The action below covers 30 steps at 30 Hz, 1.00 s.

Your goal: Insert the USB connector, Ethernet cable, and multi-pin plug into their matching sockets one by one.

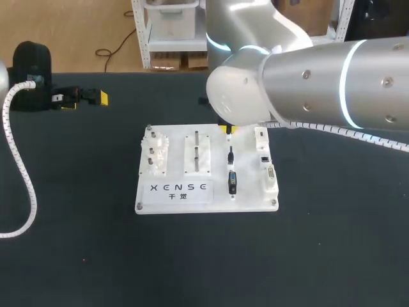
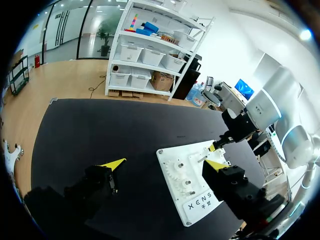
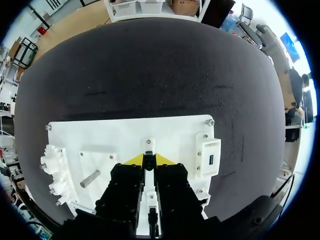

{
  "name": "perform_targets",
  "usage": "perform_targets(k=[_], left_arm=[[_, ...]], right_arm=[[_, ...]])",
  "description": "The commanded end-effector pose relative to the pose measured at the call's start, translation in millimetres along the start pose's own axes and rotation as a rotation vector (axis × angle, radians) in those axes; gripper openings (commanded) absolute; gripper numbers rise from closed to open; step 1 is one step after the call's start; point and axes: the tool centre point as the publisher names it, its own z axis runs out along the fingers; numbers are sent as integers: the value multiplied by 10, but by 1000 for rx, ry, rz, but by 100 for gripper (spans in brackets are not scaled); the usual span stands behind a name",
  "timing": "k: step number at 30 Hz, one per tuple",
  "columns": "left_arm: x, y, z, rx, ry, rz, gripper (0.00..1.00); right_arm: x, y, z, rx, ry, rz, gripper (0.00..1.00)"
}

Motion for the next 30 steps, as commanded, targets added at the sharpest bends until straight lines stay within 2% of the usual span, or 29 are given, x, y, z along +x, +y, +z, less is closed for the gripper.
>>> perform_targets(k=[1,15,30], left_arm=[[0,0,0,0,0,0,100],[0,0,0,0,0,0,100],[0,0,0,0,0,0,100]], right_arm=[[38,-21,0,0,-11,-1,0],[59,-65,-56,0,-46,-1,0],[-21,-63,-325,-33,-99,-6,0]])
